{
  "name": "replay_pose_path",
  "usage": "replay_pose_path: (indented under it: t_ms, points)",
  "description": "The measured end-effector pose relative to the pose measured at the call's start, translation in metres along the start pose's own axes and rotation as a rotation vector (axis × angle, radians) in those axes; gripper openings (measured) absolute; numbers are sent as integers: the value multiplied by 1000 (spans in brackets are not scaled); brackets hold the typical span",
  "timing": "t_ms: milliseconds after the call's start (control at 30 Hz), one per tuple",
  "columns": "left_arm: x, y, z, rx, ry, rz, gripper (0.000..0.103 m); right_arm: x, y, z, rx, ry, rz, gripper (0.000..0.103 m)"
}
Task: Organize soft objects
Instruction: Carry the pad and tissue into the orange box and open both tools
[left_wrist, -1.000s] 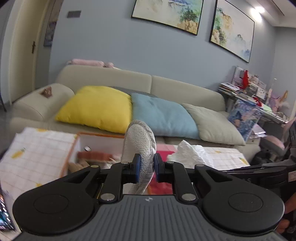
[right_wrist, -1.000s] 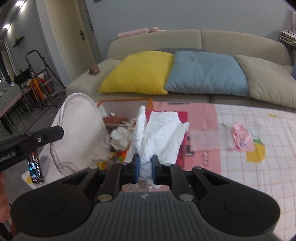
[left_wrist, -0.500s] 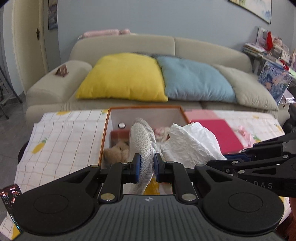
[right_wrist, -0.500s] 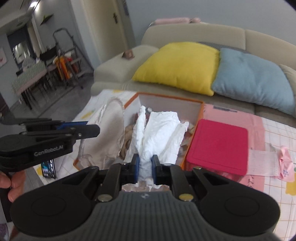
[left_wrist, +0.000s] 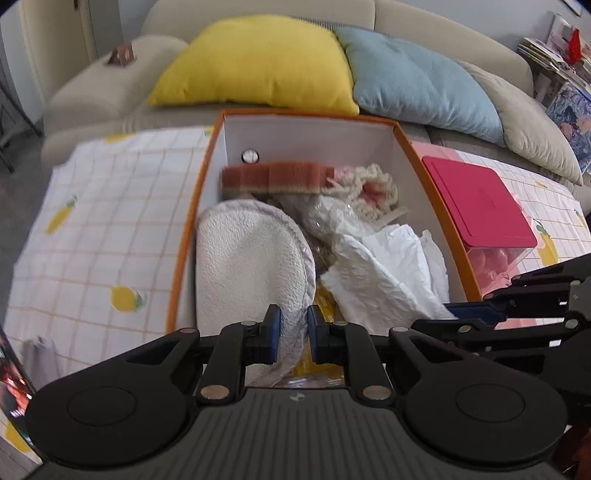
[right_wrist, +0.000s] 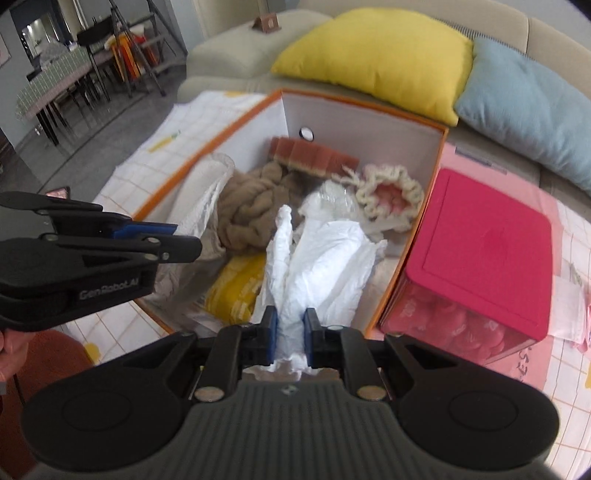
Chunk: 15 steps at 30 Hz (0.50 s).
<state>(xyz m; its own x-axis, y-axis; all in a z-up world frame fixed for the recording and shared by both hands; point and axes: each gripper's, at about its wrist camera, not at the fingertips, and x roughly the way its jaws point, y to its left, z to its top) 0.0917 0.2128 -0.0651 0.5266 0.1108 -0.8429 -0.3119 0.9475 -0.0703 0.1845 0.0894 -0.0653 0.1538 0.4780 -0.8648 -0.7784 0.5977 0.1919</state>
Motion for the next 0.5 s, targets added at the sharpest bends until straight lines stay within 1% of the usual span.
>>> replay_pose_path:
  t_ms: [67, 167, 233, 300, 367, 400, 433, 500]
  points:
    - [6, 2, 1, -24, 33, -18, 18, 6, -1, 2, 0, 29, 10, 13]
    - [12, 1, 5, -32, 72, -19, 21, 13, -2, 4, -2, 65, 16, 16]
    - [16, 1, 10, -42, 106, -34, 26, 18, -2, 7, -3, 89, 26, 17]
    - [22, 0, 14, -49, 147, -53, 27, 22, 0, 11, -19, 112, 27, 17]
    - [25, 1, 17, -57, 166, -62, 27, 25, 1, 14, -26, 132, 30, 17]
    - [27, 1, 18, -54, 178, -59, 32, 26, 1, 16, -25, 141, 33, 17]
    - [30, 2, 19, -51, 195, -55, 41, 28, 1, 18, -30, 151, 35, 17]
    - [34, 2, 20, -52, 222, -40, 51, 30, 3, 19, -43, 156, 30, 17]
